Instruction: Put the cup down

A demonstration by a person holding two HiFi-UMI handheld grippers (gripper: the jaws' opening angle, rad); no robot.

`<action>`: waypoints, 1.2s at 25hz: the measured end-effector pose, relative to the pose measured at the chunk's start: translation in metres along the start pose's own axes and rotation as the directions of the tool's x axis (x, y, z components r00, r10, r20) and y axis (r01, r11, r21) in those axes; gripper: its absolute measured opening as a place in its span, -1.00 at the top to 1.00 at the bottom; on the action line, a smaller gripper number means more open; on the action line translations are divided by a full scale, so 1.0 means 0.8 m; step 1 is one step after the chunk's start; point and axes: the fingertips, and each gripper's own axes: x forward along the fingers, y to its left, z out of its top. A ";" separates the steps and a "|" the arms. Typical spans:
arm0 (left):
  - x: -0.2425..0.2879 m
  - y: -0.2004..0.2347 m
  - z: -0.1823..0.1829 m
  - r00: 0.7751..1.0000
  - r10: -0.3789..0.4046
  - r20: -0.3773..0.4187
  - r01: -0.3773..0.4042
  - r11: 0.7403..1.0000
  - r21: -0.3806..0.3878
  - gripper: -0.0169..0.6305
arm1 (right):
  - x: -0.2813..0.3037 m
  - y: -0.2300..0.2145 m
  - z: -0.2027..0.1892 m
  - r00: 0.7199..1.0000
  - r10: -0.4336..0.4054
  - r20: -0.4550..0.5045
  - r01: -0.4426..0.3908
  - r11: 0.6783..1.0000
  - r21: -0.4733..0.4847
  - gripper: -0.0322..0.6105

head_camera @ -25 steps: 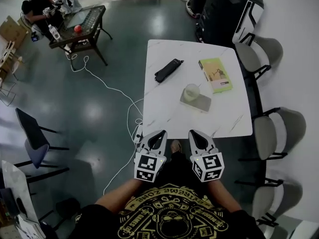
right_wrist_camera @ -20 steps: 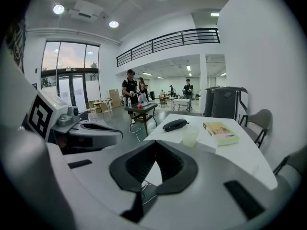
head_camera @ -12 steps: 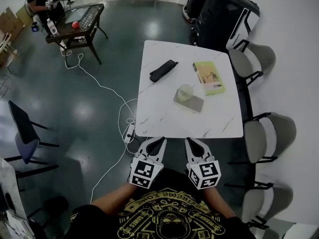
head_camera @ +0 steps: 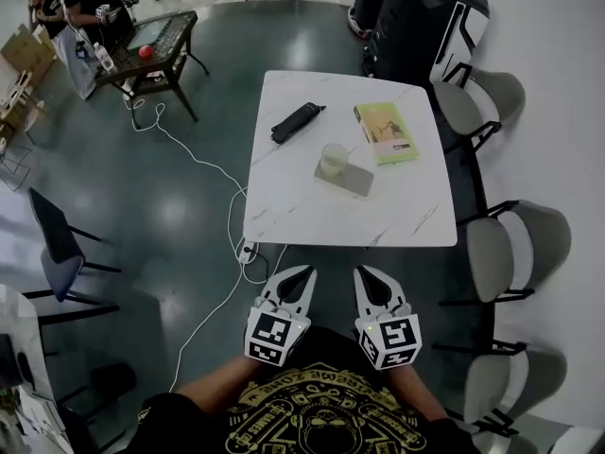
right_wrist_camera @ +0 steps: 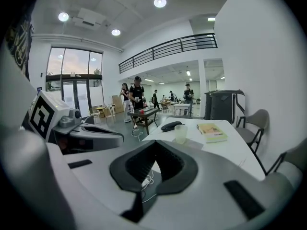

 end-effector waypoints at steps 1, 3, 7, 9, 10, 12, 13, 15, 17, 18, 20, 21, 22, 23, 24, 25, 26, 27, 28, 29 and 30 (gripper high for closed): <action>-0.004 -0.011 0.000 1.000 0.009 0.002 -0.009 1.000 0.002 0.93 | -0.011 -0.003 -0.002 1.000 0.007 0.005 -0.007 1.000 -0.002 0.88; -0.014 -0.031 -0.001 0.999 0.036 0.006 -0.036 0.999 -0.001 0.93 | -0.031 -0.006 -0.005 1.000 0.024 0.015 -0.024 1.000 -0.007 0.88; -0.038 -0.070 -0.005 0.995 0.097 0.018 -0.097 0.995 -0.010 0.93 | -0.069 -0.009 -0.014 0.997 0.068 0.033 -0.067 0.998 -0.012 0.88; -0.050 -0.091 -0.010 0.992 0.126 0.022 -0.125 0.992 -0.007 0.93 | -0.084 -0.012 -0.020 0.995 0.093 0.040 -0.092 0.996 -0.011 0.88; -0.057 -0.100 -0.014 0.990 0.141 0.024 -0.141 0.990 -0.005 0.93 | -0.091 -0.012 -0.024 0.994 0.105 0.042 -0.105 0.994 -0.010 0.88; -0.072 -0.113 -0.024 0.985 0.172 0.023 -0.172 0.985 -0.002 0.93 | -0.104 -0.009 -0.031 0.991 0.126 0.046 -0.126 0.992 -0.012 0.88; -0.080 -0.117 -0.030 0.982 0.189 0.022 -0.189 0.982 -0.004 0.93 | -0.110 -0.005 -0.034 0.989 0.138 0.048 -0.137 0.990 -0.015 0.88; -0.095 -0.121 -0.041 0.975 0.222 0.016 -0.222 0.975 -0.018 0.93 | -0.120 0.005 -0.038 0.986 0.161 0.051 -0.160 0.987 -0.028 0.88; -0.103 -0.124 -0.051 0.970 0.243 0.011 -0.243 0.970 -0.032 0.93 | -0.128 0.013 -0.042 0.983 0.177 0.050 -0.175 0.984 -0.041 0.88; -0.105 -0.127 -0.055 0.969 0.246 0.009 -0.245 0.969 -0.037 0.93 | -0.131 0.015 -0.046 0.983 0.180 0.046 -0.178 0.983 -0.045 0.88; -0.107 -0.135 -0.060 0.971 0.241 0.011 -0.240 0.970 -0.038 0.93 | -0.138 0.020 -0.058 0.983 0.181 0.031 -0.179 0.982 -0.051 0.88; -0.107 -0.139 -0.061 0.972 0.235 0.013 -0.235 0.971 -0.035 0.93 | -0.140 0.022 -0.064 0.983 0.181 0.023 -0.179 0.982 -0.057 0.88; -0.106 -0.142 -0.061 0.973 0.230 0.016 -0.229 0.973 -0.030 0.93 | -0.143 0.024 -0.069 0.983 0.181 0.016 -0.180 0.982 -0.064 0.89; -0.106 -0.143 -0.061 0.974 0.224 0.020 -0.224 0.974 -0.026 0.93 | -0.144 0.026 -0.072 0.983 0.181 0.012 -0.180 0.981 -0.070 0.89; -0.106 -0.143 -0.061 0.975 0.220 0.024 -0.220 0.975 -0.026 0.93 | -0.145 0.028 -0.074 0.984 0.180 0.009 -0.179 0.981 -0.074 0.89; -0.107 -0.142 -0.060 0.976 0.218 0.029 -0.217 0.976 -0.028 0.93 | -0.145 0.029 -0.074 0.984 0.176 0.010 -0.175 0.982 -0.075 0.89; -0.107 -0.141 -0.059 0.976 0.217 0.035 -0.216 0.976 -0.032 0.93 | -0.145 0.030 -0.073 0.985 0.170 0.013 -0.168 0.983 -0.077 0.89; -0.107 -0.138 -0.057 0.975 0.217 0.039 -0.215 0.976 -0.036 0.93 | -0.145 0.029 -0.070 0.987 0.162 0.019 -0.160 0.984 -0.078 0.89; -0.107 -0.136 -0.056 0.975 0.218 0.043 -0.217 0.975 -0.040 0.93 | -0.144 0.028 -0.068 0.988 0.154 0.024 -0.152 0.985 -0.079 0.89; -0.108 -0.132 -0.055 0.974 0.223 0.044 -0.221 0.974 -0.043 0.93 | -0.143 0.028 -0.067 0.989 0.147 0.028 -0.145 0.986 -0.079 0.89; -0.109 -0.128 -0.053 0.972 0.230 0.045 -0.228 0.973 -0.048 0.93 | -0.143 0.028 -0.066 0.989 0.142 0.030 -0.139 0.987 -0.077 0.89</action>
